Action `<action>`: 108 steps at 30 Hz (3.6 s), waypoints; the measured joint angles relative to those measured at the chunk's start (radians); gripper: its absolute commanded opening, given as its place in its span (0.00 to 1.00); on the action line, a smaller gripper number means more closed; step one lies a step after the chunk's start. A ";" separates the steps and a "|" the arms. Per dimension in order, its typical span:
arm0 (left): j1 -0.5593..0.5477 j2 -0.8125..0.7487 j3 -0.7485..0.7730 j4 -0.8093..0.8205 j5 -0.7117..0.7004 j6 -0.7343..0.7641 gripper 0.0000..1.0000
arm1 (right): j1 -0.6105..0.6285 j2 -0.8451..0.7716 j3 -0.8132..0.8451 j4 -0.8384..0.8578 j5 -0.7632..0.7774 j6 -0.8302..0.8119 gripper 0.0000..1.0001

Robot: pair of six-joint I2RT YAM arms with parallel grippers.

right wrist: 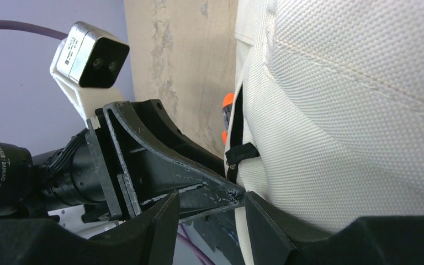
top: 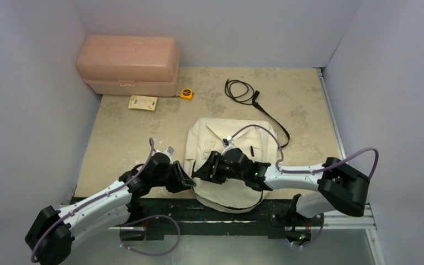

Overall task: Pack the student bag
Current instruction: Zip the student bag at the center of the board.

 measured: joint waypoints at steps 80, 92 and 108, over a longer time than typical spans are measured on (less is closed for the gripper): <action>-0.028 -0.002 -0.064 0.086 -0.083 -0.078 0.00 | -0.164 0.325 0.502 -0.240 0.068 -0.595 0.61; 0.148 0.385 0.332 -0.144 -0.064 0.202 0.00 | -0.427 -0.099 0.525 -0.676 0.153 -0.837 0.59; 0.146 0.022 0.266 -0.205 0.034 0.245 0.73 | -0.613 -0.296 0.208 -0.745 0.178 -0.640 0.43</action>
